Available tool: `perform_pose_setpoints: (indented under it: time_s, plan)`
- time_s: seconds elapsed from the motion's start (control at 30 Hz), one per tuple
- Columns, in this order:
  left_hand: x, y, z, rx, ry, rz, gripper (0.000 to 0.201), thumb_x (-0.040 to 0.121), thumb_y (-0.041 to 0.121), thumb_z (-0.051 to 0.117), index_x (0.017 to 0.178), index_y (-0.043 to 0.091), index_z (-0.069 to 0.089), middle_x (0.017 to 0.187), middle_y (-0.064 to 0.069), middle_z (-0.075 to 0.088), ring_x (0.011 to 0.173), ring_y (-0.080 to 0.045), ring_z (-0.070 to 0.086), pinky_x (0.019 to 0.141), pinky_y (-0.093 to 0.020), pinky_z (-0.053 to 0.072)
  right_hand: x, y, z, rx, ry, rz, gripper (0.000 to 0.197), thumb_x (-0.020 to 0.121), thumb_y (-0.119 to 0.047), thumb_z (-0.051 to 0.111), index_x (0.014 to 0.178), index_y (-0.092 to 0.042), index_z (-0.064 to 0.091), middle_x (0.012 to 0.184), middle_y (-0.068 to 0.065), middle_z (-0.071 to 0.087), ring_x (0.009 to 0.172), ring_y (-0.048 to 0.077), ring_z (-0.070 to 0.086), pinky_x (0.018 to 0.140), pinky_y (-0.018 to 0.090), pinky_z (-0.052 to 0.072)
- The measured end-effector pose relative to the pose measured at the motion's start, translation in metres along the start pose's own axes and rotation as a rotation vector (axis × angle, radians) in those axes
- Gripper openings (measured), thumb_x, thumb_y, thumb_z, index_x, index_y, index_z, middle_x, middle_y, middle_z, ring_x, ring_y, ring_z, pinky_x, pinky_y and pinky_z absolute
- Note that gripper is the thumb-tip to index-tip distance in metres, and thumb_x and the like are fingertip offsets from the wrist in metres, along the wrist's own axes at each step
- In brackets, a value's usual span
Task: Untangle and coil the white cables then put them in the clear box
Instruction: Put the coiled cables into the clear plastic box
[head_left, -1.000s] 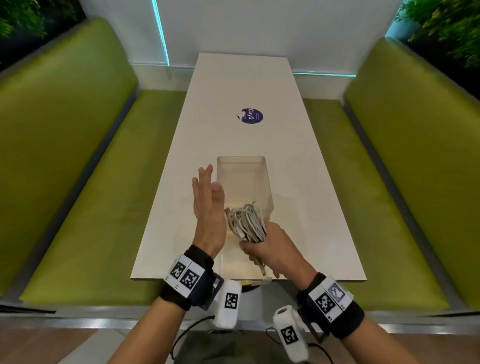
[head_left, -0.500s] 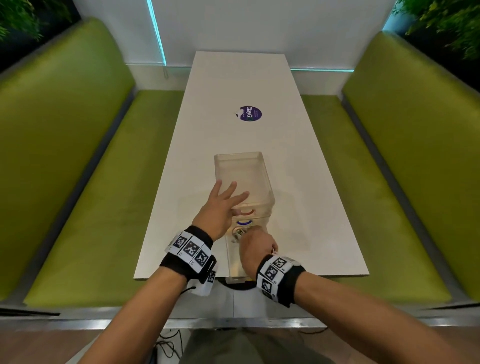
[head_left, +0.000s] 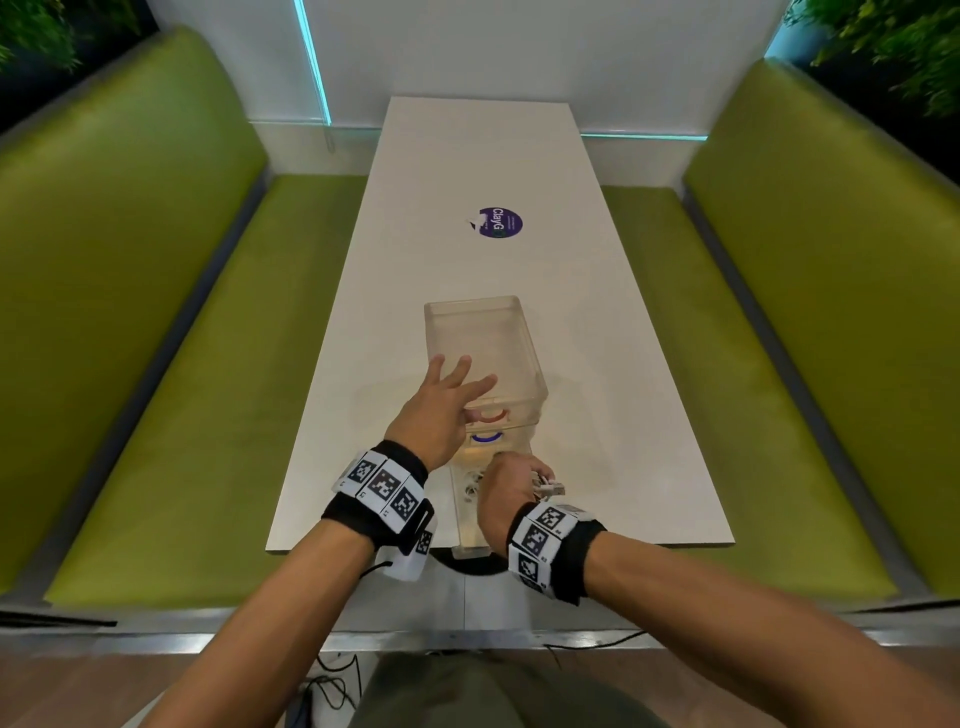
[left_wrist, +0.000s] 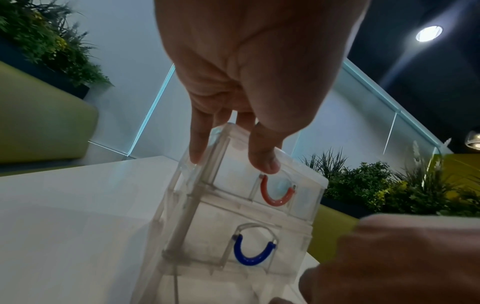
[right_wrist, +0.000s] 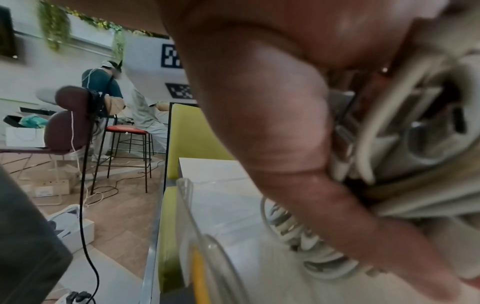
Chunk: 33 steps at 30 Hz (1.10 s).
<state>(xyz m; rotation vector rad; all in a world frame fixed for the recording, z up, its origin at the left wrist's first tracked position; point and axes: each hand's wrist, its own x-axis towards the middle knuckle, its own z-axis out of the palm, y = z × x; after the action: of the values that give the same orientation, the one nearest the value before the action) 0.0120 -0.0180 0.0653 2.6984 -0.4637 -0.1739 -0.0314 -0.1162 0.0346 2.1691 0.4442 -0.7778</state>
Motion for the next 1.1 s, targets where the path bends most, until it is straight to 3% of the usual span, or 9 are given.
perform_pose_setpoints:
  time_s: [0.27, 0.37, 0.5, 0.57, 0.67, 0.8, 0.9, 1.0, 1.1]
  plan:
    - [-0.002, 0.003, -0.003, 0.002, -0.023, -0.003, 0.063, 0.091, -0.004, 0.043, 0.145, 0.027, 0.034, 0.157, -0.007, 0.022, 0.145, -0.035, 0.006, 0.106, -0.047, 0.037, 0.020, -0.004, -0.004, 0.493, -0.004, 0.225, 0.031, 0.087, -0.014, 0.055, 0.117, -0.007, 0.058, 0.114, 0.008, 0.057, 0.103, 0.029, 0.057, 0.052, 0.041, 0.049]
    - [-0.003, 0.003, -0.005, 0.001, -0.026, -0.021, 0.062, 0.091, -0.003, 0.042, 0.145, 0.027, 0.035, 0.157, -0.006, 0.021, 0.146, -0.034, 0.005, 0.105, -0.048, 0.038, 0.022, -0.003, 0.000, 0.561, 0.062, 0.183, 0.026, 0.089, -0.007, 0.054, 0.115, -0.004, 0.057, 0.114, 0.009, 0.056, 0.109, 0.027, 0.054, 0.068, 0.040, 0.055]
    - [-0.002, 0.004, -0.005, -0.016, -0.022, -0.019, 0.061, 0.092, -0.003, 0.044, 0.144, 0.028, 0.036, 0.157, -0.006, 0.022, 0.146, -0.033, 0.005, 0.105, -0.046, 0.038, 0.021, -0.008, 0.008, 0.492, 0.177, 0.116, 0.027, 0.094, -0.017, 0.038, 0.110, -0.005, 0.056, 0.108, 0.011, 0.060, 0.099, 0.025, 0.055, 0.085, 0.031, 0.044]
    - [-0.002, 0.005, -0.006, -0.004, -0.030, -0.031, 0.058, 0.094, 0.002, 0.044, 0.145, 0.028, 0.035, 0.158, -0.006, 0.021, 0.146, -0.032, 0.006, 0.105, -0.046, 0.038, 0.022, -0.014, 0.011, 0.643, 0.199, 0.195, 0.041, 0.096, -0.023, 0.040, 0.122, 0.008, 0.043, 0.120, 0.020, 0.051, 0.106, 0.026, 0.053, 0.089, 0.029, 0.045]
    - [-0.002, 0.005, -0.008, 0.010, -0.034, -0.031, 0.056, 0.095, 0.005, 0.043, 0.146, 0.027, 0.033, 0.158, -0.006, 0.021, 0.146, -0.033, 0.006, 0.107, -0.043, 0.036, 0.021, -0.021, 0.016, 0.979, 0.235, 0.251, 0.087, 0.094, -0.048, 0.045, 0.141, 0.015, 0.007, 0.146, 0.025, 0.022, 0.124, 0.030, 0.045, 0.094, 0.034, 0.047]
    - [-0.002, 0.001, -0.005, 0.005, -0.026, -0.027, 0.057, 0.095, 0.004, 0.045, 0.146, 0.028, 0.033, 0.158, -0.006, 0.021, 0.146, -0.032, 0.005, 0.108, -0.042, 0.036, 0.005, -0.027, 0.029, 1.037, 0.291, 0.115, 0.090, 0.096, -0.051, 0.039, 0.144, 0.008, -0.010, 0.155, 0.027, -0.005, 0.137, 0.039, 0.026, 0.105, 0.042, 0.037]
    - [0.000, 0.001, -0.005, 0.000, -0.030, -0.030, 0.061, 0.093, 0.000, 0.045, 0.146, 0.028, 0.033, 0.158, -0.006, 0.021, 0.146, -0.033, 0.005, 0.107, -0.044, 0.037, 0.003, -0.036, 0.051, 1.047, 0.402, 0.026, 0.084, 0.097, -0.052, 0.030, 0.146, 0.002, -0.011, 0.153, 0.031, -0.012, 0.138, 0.048, 0.019, 0.113, 0.048, 0.025]
    - [-0.001, 0.001, -0.005, 0.005, -0.027, -0.029, 0.061, 0.092, 0.000, 0.045, 0.146, 0.027, 0.034, 0.158, -0.006, 0.021, 0.146, -0.033, 0.005, 0.106, -0.047, 0.038, 0.001, -0.038, 0.064, 1.037, 0.453, -0.033, 0.095, 0.083, -0.070, 0.012, 0.148, -0.005, -0.010, 0.154, 0.029, -0.013, 0.143, 0.045, 0.001, 0.118, 0.050, 0.014]
    - [0.000, 0.000, -0.003, 0.011, -0.022, -0.030, 0.061, 0.092, -0.001, 0.045, 0.145, 0.028, 0.034, 0.157, -0.006, 0.022, 0.145, -0.033, 0.007, 0.104, -0.048, 0.039, -0.004, -0.037, 0.065, 0.904, 0.613, 0.007, 0.098, 0.079, -0.071, 0.021, 0.142, 0.003, 0.032, 0.148, 0.030, 0.030, 0.139, 0.043, 0.027, 0.109, 0.057, 0.029]
